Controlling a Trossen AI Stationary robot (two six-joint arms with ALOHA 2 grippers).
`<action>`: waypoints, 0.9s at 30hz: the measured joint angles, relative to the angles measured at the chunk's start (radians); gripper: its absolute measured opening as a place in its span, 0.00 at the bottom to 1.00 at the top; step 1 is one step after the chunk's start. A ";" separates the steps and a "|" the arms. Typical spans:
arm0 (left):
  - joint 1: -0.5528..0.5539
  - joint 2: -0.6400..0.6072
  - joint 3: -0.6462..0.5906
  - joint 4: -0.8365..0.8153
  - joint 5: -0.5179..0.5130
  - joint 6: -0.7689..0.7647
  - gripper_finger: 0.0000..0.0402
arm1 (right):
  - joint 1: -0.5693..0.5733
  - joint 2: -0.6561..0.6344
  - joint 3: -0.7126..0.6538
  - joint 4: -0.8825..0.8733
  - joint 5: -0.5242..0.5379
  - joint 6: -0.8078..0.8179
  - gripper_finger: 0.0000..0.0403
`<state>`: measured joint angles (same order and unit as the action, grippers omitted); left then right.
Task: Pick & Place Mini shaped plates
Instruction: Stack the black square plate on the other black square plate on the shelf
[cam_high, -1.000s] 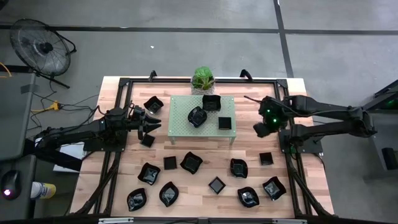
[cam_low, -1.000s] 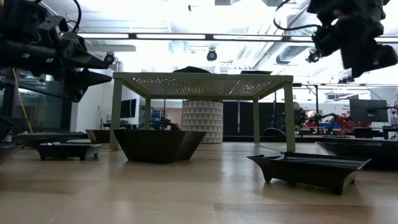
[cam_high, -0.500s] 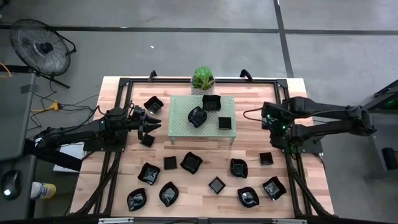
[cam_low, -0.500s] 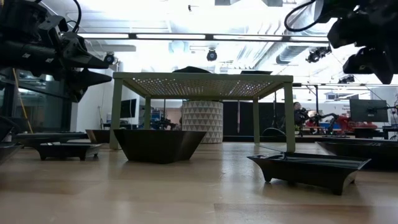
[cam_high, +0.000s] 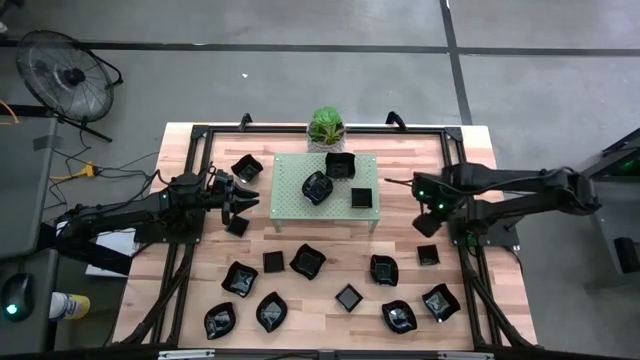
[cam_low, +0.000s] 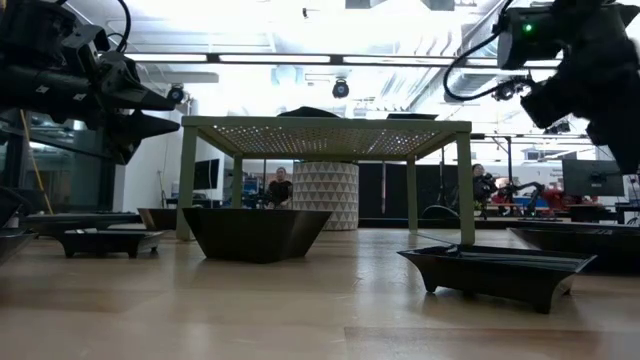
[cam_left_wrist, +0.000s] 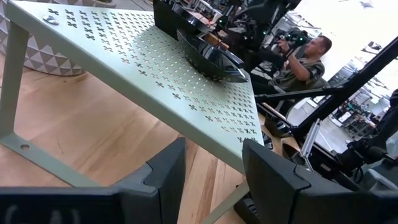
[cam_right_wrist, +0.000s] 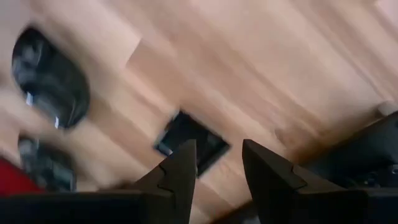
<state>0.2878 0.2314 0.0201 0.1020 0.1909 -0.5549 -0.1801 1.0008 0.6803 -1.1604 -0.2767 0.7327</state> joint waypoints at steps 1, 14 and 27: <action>0.000 0.000 0.000 0.000 0.000 0.000 0.39 | 0.016 0.000 -0.004 0.010 0.021 0.051 0.31; 0.000 0.000 0.000 0.000 -0.003 0.000 0.39 | 0.314 0.097 -0.009 0.099 0.123 0.631 0.31; 0.000 0.000 0.000 0.000 -0.002 0.000 0.39 | 0.489 0.235 -0.007 0.224 0.130 0.897 0.31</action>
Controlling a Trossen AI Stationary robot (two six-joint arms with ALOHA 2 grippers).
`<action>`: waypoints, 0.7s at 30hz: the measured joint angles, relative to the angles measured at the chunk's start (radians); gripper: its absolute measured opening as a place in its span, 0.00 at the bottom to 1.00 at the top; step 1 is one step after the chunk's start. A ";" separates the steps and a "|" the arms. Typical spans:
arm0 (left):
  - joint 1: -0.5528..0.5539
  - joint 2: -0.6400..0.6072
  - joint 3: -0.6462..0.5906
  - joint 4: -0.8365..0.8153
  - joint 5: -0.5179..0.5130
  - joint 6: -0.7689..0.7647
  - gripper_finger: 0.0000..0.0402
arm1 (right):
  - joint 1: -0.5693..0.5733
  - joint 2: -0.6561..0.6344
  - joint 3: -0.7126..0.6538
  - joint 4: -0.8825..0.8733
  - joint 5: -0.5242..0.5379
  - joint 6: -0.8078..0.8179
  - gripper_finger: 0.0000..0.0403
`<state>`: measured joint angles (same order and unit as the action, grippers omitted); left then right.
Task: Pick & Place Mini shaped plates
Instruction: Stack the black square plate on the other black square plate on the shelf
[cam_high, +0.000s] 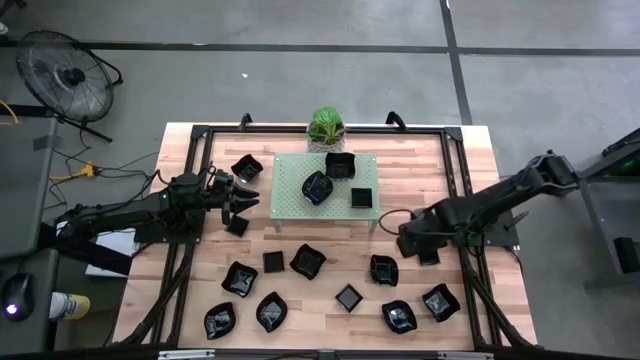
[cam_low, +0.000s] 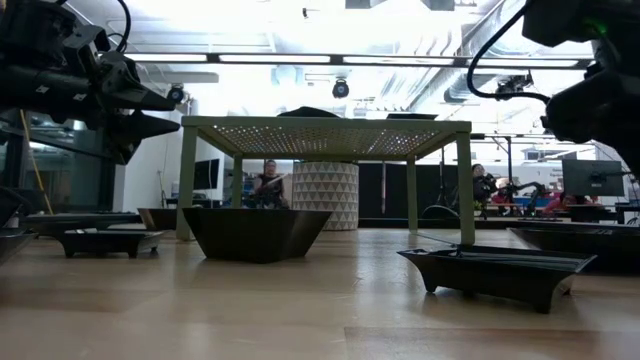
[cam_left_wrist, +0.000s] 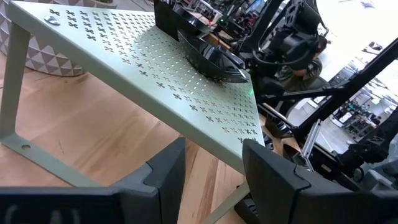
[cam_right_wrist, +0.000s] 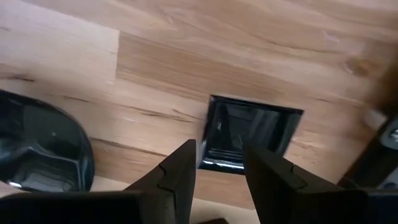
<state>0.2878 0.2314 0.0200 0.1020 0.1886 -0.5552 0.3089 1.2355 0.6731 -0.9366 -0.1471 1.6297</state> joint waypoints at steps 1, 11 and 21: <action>0.000 0.000 0.000 0.000 0.000 0.000 0.39 | 0.006 0.009 0.000 0.012 0.003 0.012 0.31; 0.000 0.000 0.000 0.000 0.001 0.000 0.39 | 0.055 0.118 0.000 0.068 0.000 0.067 0.31; 0.000 0.000 0.000 0.000 0.004 0.000 0.39 | 0.059 0.206 0.000 0.122 -0.009 0.075 0.31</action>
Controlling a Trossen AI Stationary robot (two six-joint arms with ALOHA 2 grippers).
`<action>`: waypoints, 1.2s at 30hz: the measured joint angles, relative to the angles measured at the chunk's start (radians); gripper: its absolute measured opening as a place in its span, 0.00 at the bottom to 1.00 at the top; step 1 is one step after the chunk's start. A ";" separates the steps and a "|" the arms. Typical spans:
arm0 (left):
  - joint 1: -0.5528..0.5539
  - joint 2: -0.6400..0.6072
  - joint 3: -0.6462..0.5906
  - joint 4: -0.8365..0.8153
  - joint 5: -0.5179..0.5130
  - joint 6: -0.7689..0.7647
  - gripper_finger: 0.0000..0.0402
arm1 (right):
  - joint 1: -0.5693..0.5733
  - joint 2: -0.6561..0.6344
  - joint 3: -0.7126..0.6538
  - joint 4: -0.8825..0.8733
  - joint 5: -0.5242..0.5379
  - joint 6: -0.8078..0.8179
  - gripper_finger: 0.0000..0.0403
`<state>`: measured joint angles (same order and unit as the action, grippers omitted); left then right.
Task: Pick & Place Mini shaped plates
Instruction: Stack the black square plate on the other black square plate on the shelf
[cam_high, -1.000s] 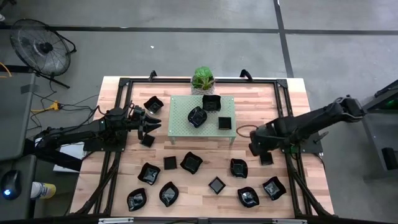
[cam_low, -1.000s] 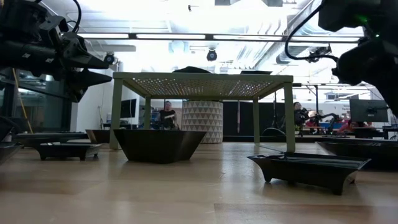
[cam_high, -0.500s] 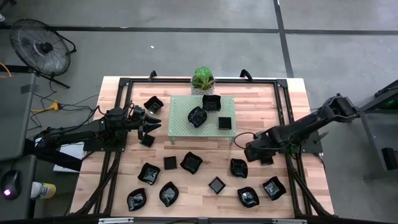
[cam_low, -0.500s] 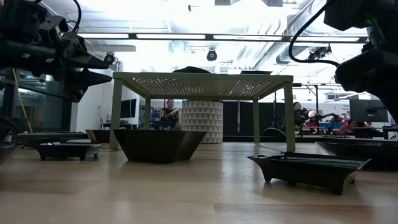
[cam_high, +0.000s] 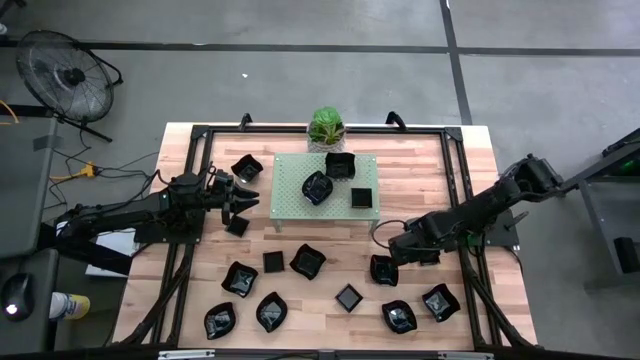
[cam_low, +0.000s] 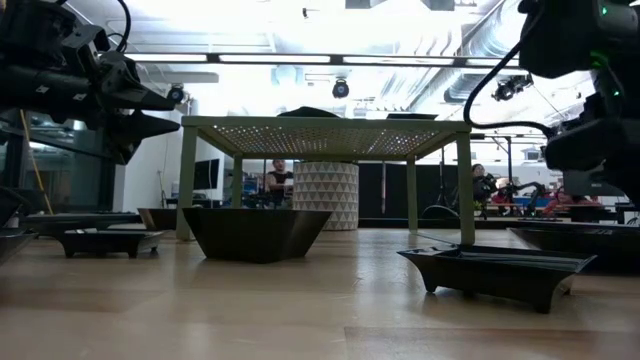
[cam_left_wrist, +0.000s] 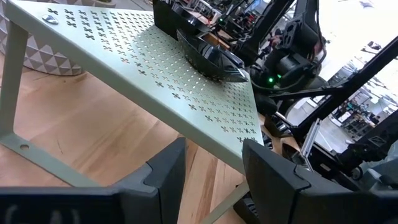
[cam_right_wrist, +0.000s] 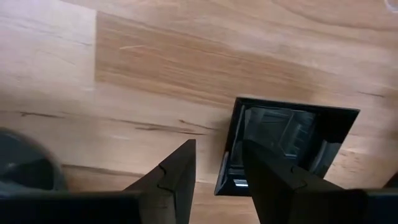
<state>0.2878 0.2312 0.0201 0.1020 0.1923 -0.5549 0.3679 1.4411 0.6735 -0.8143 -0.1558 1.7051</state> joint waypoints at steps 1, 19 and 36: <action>0.000 0.000 0.000 0.000 0.000 0.000 0.39 | 0.000 0.000 0.000 0.000 0.001 0.000 0.31; 0.000 0.000 0.000 0.000 -0.001 0.000 0.39 | 0.000 0.000 0.000 -0.016 0.008 -0.013 0.13; 0.000 0.000 0.000 0.000 -0.004 0.000 0.39 | 0.000 -0.026 0.004 -0.021 -0.020 -0.075 0.00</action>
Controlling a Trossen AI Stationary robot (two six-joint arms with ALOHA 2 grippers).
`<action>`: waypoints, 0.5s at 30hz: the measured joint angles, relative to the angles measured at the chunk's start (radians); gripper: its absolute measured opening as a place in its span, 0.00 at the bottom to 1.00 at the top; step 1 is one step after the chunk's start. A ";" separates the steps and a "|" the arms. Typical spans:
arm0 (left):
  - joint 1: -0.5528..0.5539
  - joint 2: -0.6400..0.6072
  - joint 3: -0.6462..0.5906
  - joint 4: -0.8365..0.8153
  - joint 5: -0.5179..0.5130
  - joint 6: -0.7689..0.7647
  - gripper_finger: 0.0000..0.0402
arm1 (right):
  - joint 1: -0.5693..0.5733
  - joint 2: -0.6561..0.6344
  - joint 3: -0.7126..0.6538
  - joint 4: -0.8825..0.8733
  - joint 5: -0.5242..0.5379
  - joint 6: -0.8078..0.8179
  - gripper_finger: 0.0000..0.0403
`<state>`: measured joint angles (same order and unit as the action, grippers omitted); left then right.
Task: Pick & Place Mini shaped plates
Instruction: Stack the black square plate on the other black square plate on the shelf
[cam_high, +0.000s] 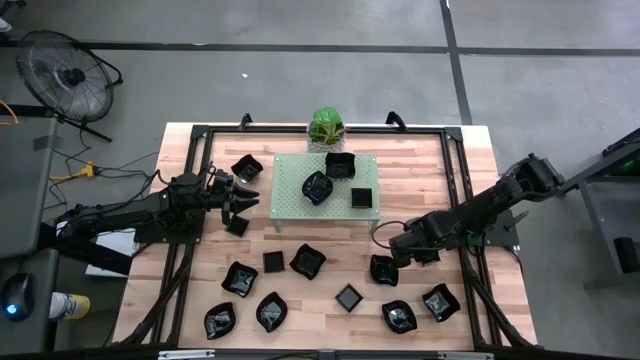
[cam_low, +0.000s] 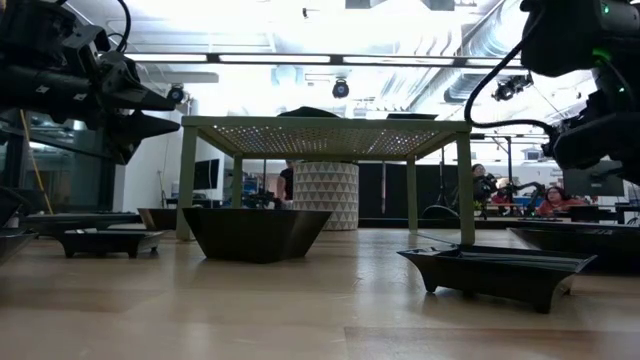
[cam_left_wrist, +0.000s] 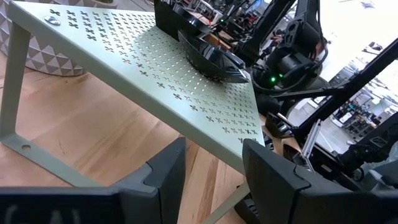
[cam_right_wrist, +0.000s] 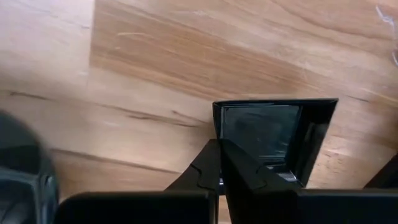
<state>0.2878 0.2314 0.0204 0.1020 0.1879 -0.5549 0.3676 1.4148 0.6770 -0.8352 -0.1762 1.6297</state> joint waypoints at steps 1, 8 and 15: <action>0.000 0.000 0.000 0.000 0.000 0.000 0.39 | 0.000 -0.009 0.006 -0.007 0.005 -0.002 0.00; 0.000 0.000 0.000 0.000 0.000 0.000 0.39 | -0.009 -0.079 0.064 -0.128 0.030 -0.056 0.00; 0.000 0.000 0.000 0.000 0.001 0.000 0.39 | -0.046 -0.133 0.163 -0.299 0.069 -0.220 0.00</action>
<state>0.2878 0.2314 0.0200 0.1020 0.1886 -0.5550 0.3216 1.2823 0.8400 -1.1347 -0.1076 1.4098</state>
